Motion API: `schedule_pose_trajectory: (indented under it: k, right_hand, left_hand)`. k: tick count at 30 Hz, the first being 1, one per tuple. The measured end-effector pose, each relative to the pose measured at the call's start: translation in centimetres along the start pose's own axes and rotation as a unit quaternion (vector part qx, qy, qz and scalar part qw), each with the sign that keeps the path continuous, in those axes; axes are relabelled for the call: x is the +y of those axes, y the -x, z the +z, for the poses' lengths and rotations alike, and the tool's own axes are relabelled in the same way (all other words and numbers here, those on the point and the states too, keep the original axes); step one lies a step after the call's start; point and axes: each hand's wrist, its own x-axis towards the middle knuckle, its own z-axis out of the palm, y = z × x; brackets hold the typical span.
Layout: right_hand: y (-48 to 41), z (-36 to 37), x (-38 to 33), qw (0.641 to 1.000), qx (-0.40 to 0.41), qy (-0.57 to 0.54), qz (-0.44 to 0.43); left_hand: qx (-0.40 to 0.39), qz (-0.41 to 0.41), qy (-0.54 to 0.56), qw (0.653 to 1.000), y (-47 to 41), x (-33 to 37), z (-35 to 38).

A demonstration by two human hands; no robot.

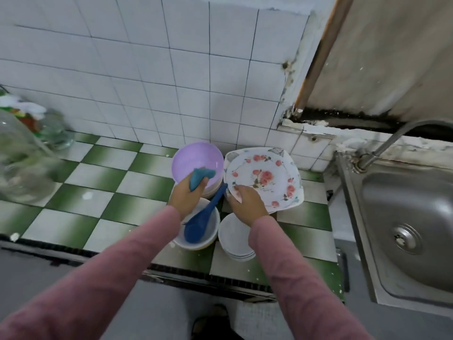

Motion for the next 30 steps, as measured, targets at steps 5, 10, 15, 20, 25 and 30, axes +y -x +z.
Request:
schedule_pose_trajectory:
  k: [5,10,15,20,25,30]
  right_hand:
    - [-2.2,1.9,0.0,0.974,-0.02,0.187,-0.123]
    - [-3.9,3.5,-1.3,0.921,-0.071,0.315,-0.217]
    - [-4.9,5.6,-2.4,0.879,-0.095,0.402,-0.24]
    - [-5.0,7.4,-3.0,0.872,-0.09,0.429,-0.217]
    - [-5.0,8.6,-3.2,0.861,-0.089,0.462,-0.192]
    - [-4.7,8.8,-3.8,0.891,-0.075,0.413,-0.174]
  left_hand:
    - [0.021,-0.044,-0.012,0.999,-0.9,-1.4,-0.7]
    - [0.037,-0.06,-0.002,0.997,-1.4,-1.7,-1.3]
    - [0.033,-0.063,-0.006,0.997,-2.3,-1.9,-2.2]
    - [0.005,-0.061,0.019,0.998,-3.3,-2.9,-3.5]
    - [-0.026,-0.039,0.006,0.999,-3.8,-3.5,-5.8]
    - [-0.042,-0.038,-0.007,0.998,-4.4,-3.9,-6.9]
